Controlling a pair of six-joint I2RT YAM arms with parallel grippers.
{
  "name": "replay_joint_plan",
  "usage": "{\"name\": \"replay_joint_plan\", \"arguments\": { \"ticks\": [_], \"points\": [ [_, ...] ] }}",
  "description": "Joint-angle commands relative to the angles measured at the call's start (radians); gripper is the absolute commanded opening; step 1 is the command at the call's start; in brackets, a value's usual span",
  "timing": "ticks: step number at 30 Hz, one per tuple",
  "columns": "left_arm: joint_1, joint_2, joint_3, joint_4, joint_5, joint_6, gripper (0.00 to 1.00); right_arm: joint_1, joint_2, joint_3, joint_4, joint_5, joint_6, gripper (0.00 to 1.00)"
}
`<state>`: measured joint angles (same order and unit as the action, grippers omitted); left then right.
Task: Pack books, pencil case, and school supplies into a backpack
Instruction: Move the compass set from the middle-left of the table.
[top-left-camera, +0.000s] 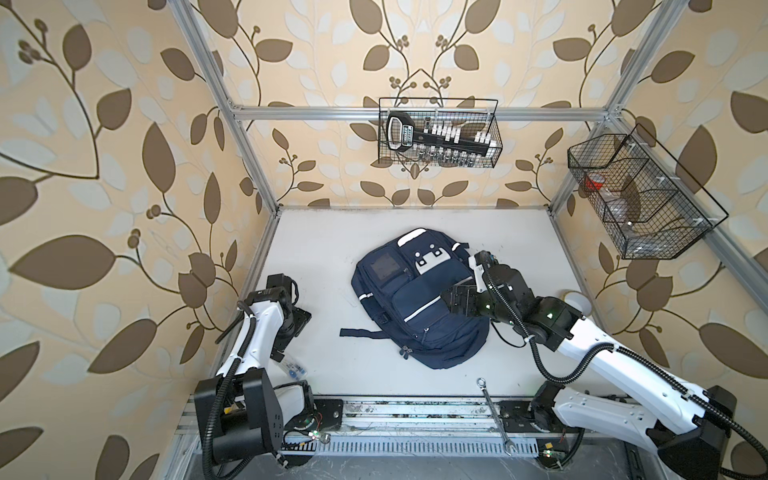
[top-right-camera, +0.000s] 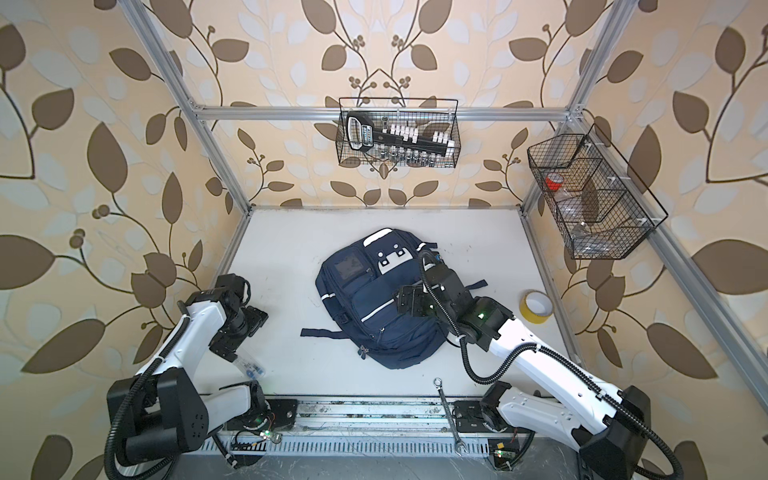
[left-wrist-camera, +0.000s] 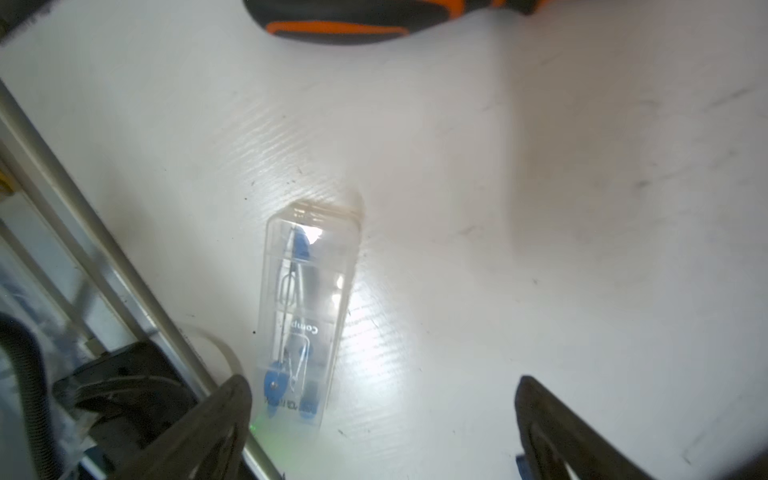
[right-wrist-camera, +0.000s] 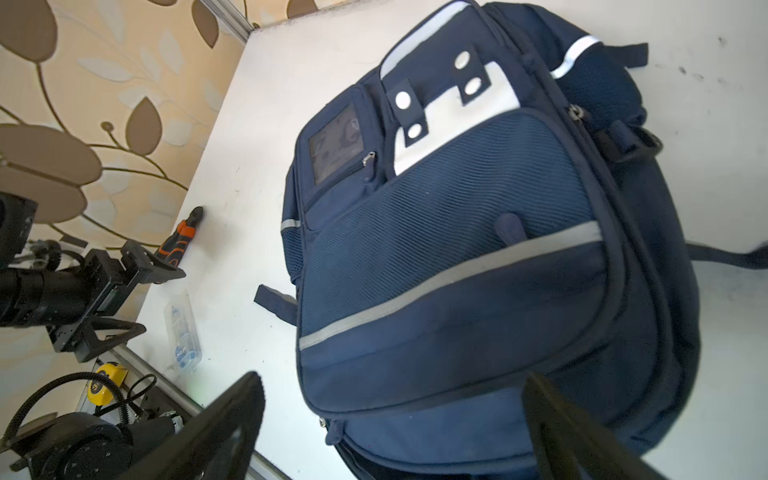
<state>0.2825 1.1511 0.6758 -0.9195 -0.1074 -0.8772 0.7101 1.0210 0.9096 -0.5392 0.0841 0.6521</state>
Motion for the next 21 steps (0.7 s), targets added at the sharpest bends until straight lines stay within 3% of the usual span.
{"name": "replay_joint_plan", "arguments": {
  "ticks": [1,5,14,18,21],
  "points": [
    [0.024,-0.023,-0.066,0.055,0.017,-0.058,0.99,-0.035,-0.019,-0.011,-0.033,-0.055,-0.022,0.97],
    [0.026,-0.049,-0.054,-0.038,-0.066,-0.096,0.99,-0.087,-0.008,0.008,-0.06,-0.092,-0.04,0.97],
    [0.052,0.143,-0.127,0.098,0.007,-0.088,0.93,-0.265,-0.029,0.119,-0.179,-0.153,-0.136,0.94],
    [0.053,0.107,-0.11,0.043,-0.043,-0.097,0.96,-0.374,-0.003,0.128,-0.181,-0.242,-0.175,0.93],
    [0.048,0.115,-0.118,0.137,-0.001,-0.07,0.78,-0.425,-0.009,0.14,-0.188,-0.265,-0.195,0.9]
  ]
}}
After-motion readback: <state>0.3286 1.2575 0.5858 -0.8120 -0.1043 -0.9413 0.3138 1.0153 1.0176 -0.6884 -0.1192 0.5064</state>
